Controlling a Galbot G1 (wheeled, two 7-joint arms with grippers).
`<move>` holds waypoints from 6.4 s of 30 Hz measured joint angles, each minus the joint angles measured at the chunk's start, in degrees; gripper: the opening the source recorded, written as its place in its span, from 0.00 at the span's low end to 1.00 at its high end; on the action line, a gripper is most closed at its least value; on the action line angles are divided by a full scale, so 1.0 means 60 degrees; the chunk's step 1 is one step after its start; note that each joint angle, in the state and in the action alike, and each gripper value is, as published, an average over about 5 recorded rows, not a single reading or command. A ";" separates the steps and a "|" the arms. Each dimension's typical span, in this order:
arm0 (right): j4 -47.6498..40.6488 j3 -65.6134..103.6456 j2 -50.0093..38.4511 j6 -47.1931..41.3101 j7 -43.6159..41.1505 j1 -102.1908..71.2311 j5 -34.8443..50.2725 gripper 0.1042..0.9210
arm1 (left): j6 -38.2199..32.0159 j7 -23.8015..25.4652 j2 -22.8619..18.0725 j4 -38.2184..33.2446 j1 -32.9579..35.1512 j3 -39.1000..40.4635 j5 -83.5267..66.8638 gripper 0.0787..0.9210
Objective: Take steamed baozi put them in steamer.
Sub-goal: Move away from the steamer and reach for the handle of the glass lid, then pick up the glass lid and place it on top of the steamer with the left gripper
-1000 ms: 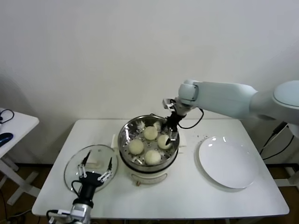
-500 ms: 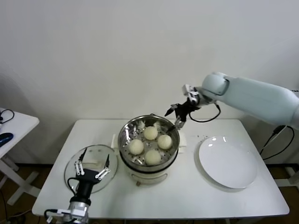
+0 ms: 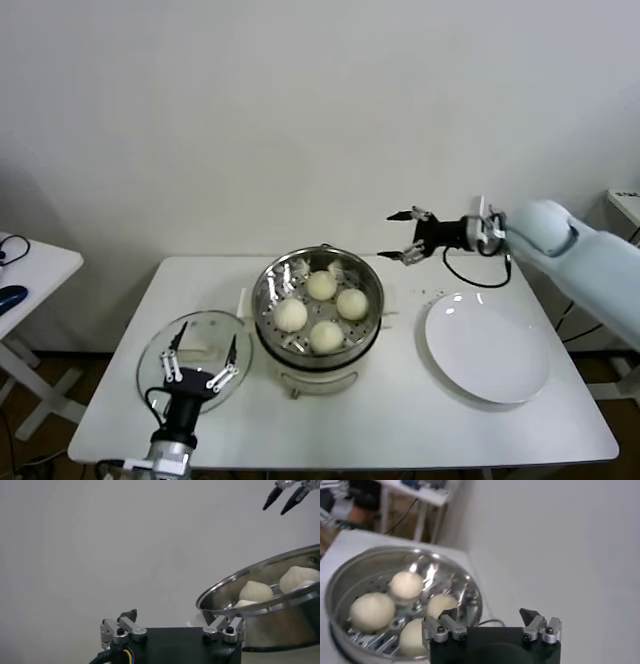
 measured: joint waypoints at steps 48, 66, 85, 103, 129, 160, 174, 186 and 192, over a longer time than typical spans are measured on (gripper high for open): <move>0.2130 1.1324 0.4028 0.2977 0.3895 -1.2052 -0.1529 0.88 | 0.1052 -0.0545 0.0268 0.2670 -0.1612 -0.1140 1.0310 0.88; 0.2106 1.1538 0.4292 0.3018 0.3946 -1.2100 -0.1878 0.88 | 0.0965 -0.0731 0.0352 0.4103 -0.2499 -0.1094 1.0895 0.88; 0.1957 1.1929 0.4403 0.3110 0.3787 -1.2279 -0.2020 0.88 | 0.0938 -0.0995 0.0490 0.5135 -0.3415 -0.0987 1.0637 0.88; 0.1931 1.2046 0.4690 0.3173 0.3590 -1.2416 -0.2261 0.88 | 0.0953 -0.1393 0.0489 0.5817 -0.3922 -0.0997 1.0480 0.88; 0.1793 1.2032 0.4977 0.3173 0.3426 -1.2338 -0.2402 0.88 | 0.0864 -0.1730 0.0433 0.6300 -0.3981 -0.1002 1.0285 0.14; 0.0896 1.1188 0.3973 0.3062 0.3651 -1.1306 -0.2286 0.88 | 0.3610 -0.0675 0.0392 0.1309 -0.2112 -0.0675 1.0586 0.09; 0.0483 1.1087 0.4137 0.2911 0.3682 -1.0877 -0.2667 0.88 | 0.4691 0.0446 0.0281 -0.0281 -0.2379 0.0458 1.1057 0.09; 0.0311 1.1354 0.4545 0.2919 0.3650 -1.0914 -0.3031 0.88 | 0.5411 0.1214 -0.0236 -0.0034 -0.3328 0.2351 1.1895 0.09; 0.0259 1.1536 0.4718 0.2926 0.3611 -1.0978 -0.3128 0.88 | 0.5527 0.1647 -0.0493 0.0284 -0.3782 0.3102 1.2379 0.09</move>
